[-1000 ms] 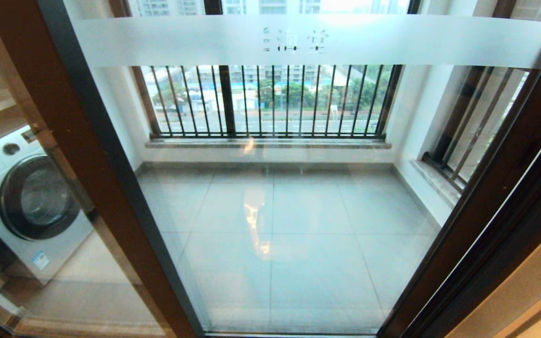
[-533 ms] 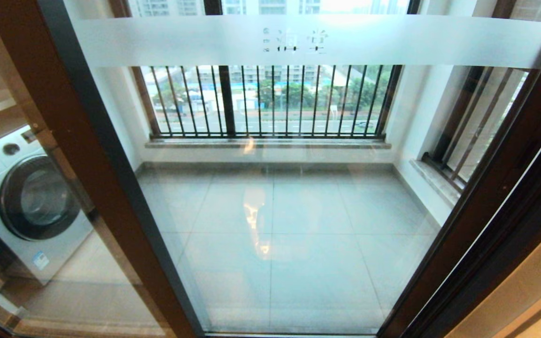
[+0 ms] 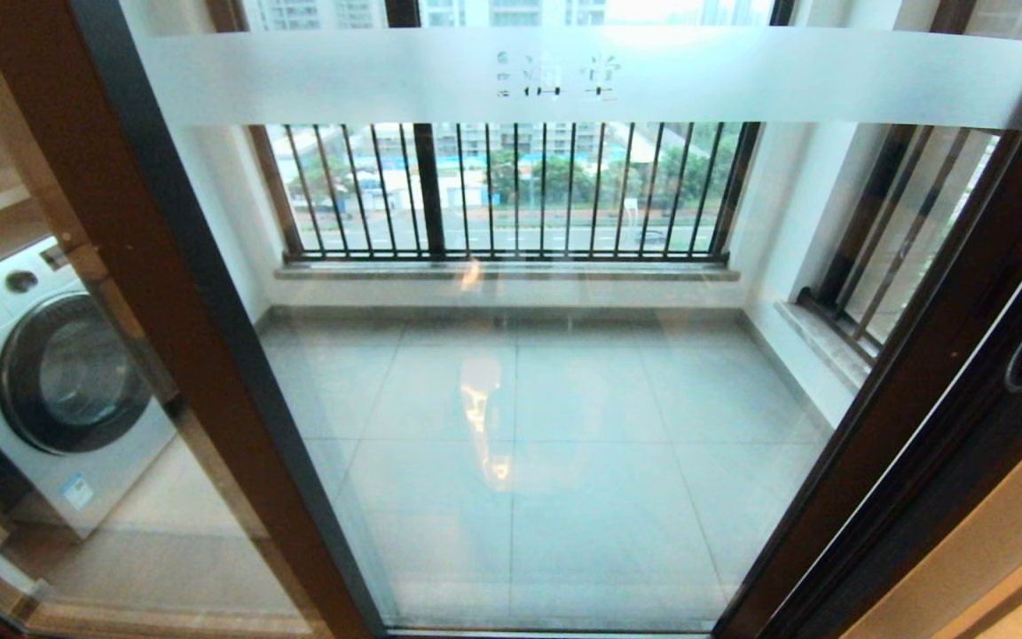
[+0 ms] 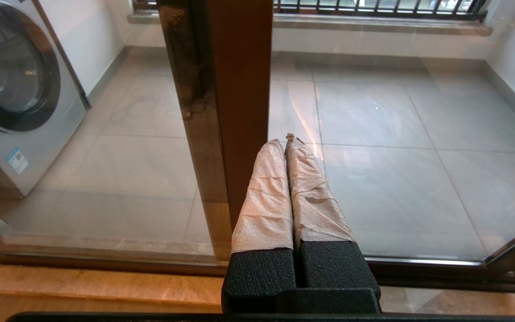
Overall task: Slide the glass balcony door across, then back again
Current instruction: Close the slid door
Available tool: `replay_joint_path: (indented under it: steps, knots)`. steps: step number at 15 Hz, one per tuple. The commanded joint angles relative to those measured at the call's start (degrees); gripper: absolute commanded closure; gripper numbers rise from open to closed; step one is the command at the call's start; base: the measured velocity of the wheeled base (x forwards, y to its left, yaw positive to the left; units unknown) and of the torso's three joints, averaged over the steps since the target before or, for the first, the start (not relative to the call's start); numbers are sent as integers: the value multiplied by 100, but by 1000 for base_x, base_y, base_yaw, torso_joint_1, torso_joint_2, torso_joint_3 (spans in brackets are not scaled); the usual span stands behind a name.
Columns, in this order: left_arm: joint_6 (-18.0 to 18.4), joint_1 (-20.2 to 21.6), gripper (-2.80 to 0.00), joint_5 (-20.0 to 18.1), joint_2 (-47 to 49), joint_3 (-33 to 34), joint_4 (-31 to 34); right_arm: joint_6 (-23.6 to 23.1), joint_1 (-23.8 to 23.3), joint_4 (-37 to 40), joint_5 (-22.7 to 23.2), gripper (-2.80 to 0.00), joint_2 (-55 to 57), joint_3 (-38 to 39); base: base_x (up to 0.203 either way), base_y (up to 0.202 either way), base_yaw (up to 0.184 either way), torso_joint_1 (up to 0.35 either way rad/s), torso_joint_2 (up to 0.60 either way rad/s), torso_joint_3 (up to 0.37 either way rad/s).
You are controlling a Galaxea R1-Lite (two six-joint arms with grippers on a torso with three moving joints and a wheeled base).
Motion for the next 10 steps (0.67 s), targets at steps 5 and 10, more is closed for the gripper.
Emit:
replay_joint_path:
  steps: [5,10]
  knots:
    - [0,-2,0,2,9,2,2,28,-32,-199,-6,0,486,89,0,0,0,0,0,0]
    - [0,6,0,2,9,5,2,63,-33,-464,185,0,718,81,0,0,0,0,0,0]
